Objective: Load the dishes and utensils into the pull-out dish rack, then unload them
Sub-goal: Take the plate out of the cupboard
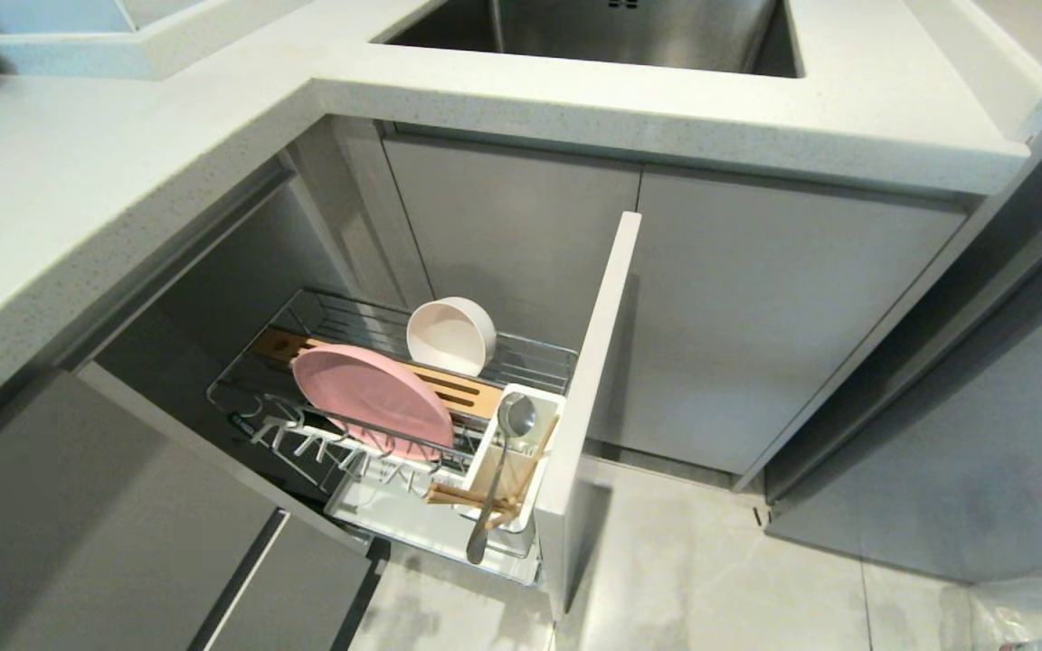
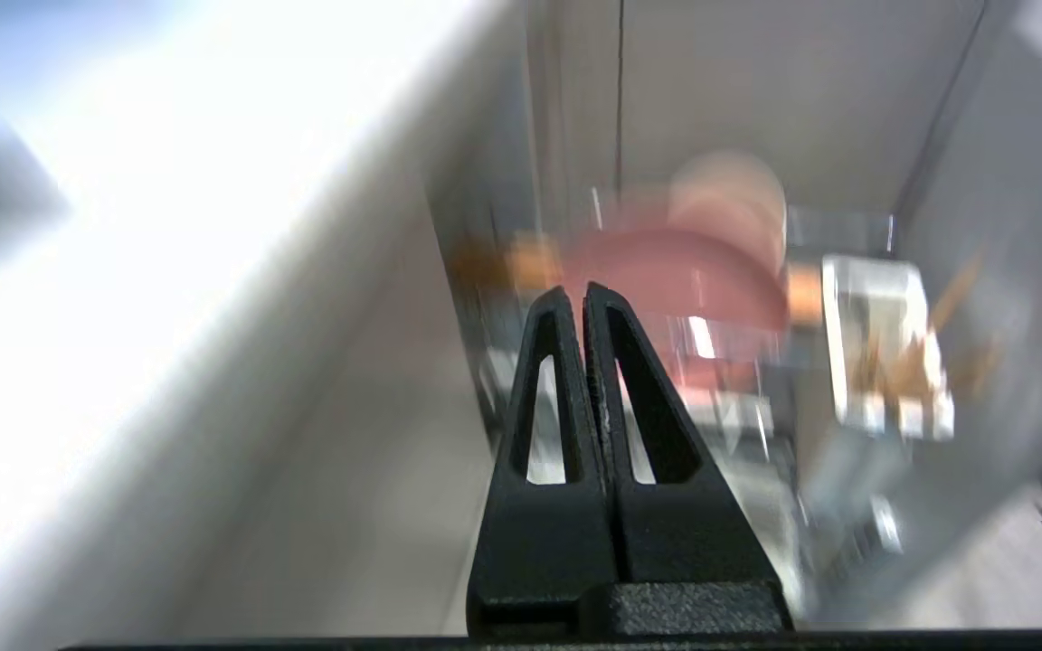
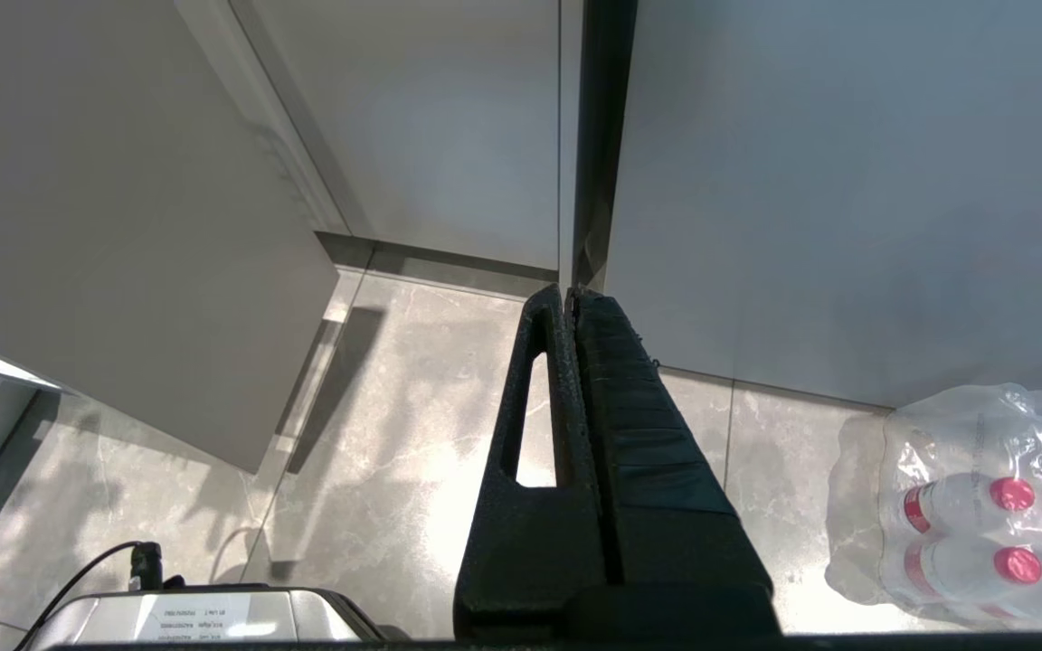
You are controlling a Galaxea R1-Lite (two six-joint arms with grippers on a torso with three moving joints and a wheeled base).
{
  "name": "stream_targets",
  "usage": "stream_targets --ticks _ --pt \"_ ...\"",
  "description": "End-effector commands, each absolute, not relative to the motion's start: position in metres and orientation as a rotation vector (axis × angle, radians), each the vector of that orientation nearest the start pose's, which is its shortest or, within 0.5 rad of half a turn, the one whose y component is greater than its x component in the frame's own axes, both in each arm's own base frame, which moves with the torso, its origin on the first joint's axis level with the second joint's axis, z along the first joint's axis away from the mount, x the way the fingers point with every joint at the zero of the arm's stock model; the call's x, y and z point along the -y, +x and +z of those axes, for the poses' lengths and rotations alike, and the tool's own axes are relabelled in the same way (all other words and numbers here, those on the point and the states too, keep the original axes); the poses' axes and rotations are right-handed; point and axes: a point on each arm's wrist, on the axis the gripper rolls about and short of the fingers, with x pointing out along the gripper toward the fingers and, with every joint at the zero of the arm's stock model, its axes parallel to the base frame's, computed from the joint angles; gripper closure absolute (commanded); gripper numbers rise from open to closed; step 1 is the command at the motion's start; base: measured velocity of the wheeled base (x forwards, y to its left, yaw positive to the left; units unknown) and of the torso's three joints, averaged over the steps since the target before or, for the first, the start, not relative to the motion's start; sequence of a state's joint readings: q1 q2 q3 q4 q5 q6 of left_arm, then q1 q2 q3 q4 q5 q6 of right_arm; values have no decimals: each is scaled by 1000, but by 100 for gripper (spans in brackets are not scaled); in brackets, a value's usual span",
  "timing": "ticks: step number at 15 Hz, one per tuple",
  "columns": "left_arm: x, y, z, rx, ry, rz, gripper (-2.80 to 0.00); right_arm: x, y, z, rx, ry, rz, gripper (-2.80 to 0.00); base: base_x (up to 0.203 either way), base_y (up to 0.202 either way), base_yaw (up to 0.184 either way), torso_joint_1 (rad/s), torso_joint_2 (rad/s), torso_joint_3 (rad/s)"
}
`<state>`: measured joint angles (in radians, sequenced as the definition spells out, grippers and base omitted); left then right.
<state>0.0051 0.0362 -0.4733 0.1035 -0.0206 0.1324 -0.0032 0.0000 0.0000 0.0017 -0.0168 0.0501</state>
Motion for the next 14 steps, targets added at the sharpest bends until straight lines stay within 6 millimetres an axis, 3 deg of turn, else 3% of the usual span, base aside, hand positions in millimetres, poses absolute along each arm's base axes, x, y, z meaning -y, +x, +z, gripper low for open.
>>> stream_targets --ticks 1,3,5,9,11,12,14 --pt "1 -90 228 374 161 17 0 0 -23 75 -3 51 -20 0 0 0 0 0 0 0" --pt "2 -78 273 308 189 32 0 0 -23 75 -3 51 -20 0 0 0 0 0 0 0" --pt "3 -54 319 267 190 55 0 0 -23 75 -3 51 -20 0 0 0 0 0 0 0" --pt "2 -16 408 360 -29 52 0 0 -23 75 -3 51 -20 0 0 0 0 0 0 0" --pt "0 2 435 338 -257 -4 0 0 -23 75 -3 51 -20 0 0 0 0 0 0 0" --pt "0 11 441 273 -404 -64 0 0 -23 75 -3 51 -20 0 0 0 0 0 0 0" --pt "3 25 438 135 -533 -167 0 0 -23 75 -3 51 -20 0 0 0 0 0 0 0"
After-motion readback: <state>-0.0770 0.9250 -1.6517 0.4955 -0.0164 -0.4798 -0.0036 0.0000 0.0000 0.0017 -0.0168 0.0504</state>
